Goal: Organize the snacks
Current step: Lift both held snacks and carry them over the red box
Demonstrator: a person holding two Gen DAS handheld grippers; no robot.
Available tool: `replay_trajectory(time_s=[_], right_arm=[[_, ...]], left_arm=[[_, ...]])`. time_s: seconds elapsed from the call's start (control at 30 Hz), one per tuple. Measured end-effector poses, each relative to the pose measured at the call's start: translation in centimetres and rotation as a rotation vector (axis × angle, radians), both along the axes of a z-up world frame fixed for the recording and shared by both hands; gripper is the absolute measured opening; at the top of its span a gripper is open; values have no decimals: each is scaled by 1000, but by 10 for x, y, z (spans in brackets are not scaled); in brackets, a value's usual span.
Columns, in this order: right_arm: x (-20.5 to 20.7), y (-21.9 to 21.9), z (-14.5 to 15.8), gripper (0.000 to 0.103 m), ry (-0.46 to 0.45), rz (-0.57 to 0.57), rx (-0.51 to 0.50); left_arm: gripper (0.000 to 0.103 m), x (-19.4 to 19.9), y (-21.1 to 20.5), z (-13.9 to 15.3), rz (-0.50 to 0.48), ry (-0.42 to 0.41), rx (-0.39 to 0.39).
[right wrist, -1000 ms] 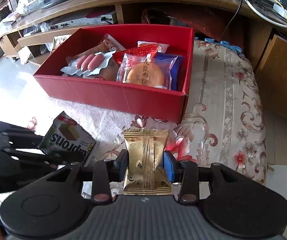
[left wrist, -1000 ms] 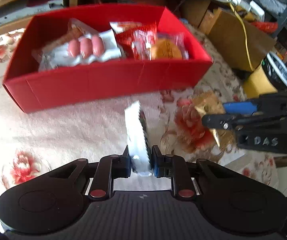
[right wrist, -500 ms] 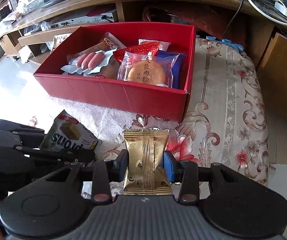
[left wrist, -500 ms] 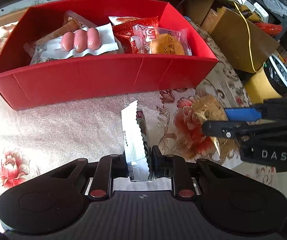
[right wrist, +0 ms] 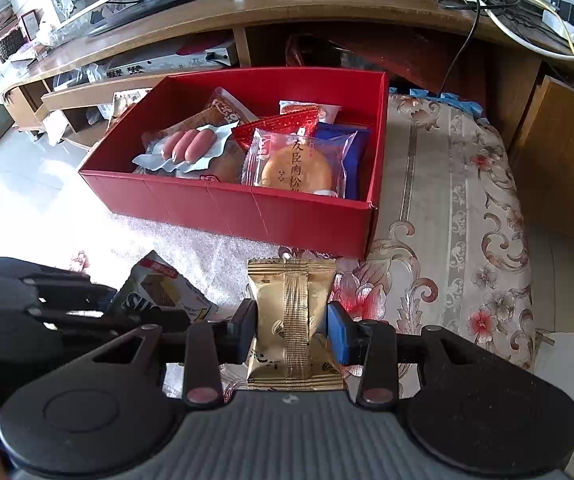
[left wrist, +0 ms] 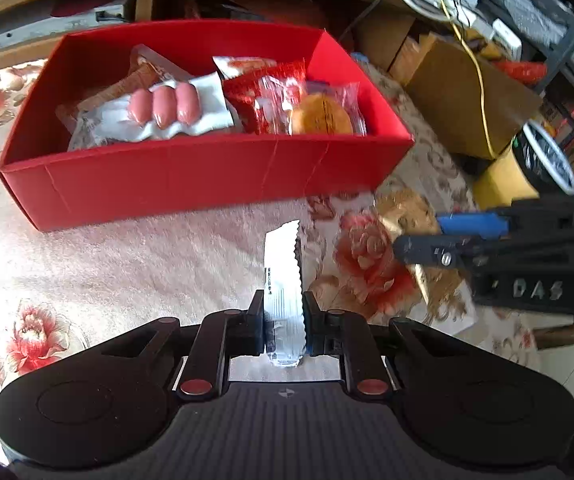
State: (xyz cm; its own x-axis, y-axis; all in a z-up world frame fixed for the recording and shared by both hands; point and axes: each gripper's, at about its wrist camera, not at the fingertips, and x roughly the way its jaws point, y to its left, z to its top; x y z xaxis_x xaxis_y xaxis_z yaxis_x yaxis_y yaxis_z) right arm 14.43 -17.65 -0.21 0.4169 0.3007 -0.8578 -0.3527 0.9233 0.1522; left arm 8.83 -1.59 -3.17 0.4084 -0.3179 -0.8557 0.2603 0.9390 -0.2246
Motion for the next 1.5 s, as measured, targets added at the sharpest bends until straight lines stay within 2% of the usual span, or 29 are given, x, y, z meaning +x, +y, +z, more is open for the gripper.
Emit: replay_trajectory(time_s=[0.1,0.33,0.43,0.53,0.63,1.03,1.5], right_arm=[[0,1,-2,37,5,3,0],[3,-2,-3,37,8,-5,-1],[3,-3,-2,37,4,-8,3],[2,-3,0,37,-3,-11,5],[0,-4,3,37,-9,-13,10],[2,1,15,37,-35,-18,28],[22,13,38,37,-88,-14,75]], left_arm=[[23,2,-1,-9,18,24,-1],[23,6,-4,-15,45,7,-4],[23,5,-2,-13,28,20,-56],[23,2,1,-8,32,8,-50],[23,0,5,-3,58,15,-98],[23,2,19,15,94,-24,-131],[23,22,12,47,112,-127,-135]])
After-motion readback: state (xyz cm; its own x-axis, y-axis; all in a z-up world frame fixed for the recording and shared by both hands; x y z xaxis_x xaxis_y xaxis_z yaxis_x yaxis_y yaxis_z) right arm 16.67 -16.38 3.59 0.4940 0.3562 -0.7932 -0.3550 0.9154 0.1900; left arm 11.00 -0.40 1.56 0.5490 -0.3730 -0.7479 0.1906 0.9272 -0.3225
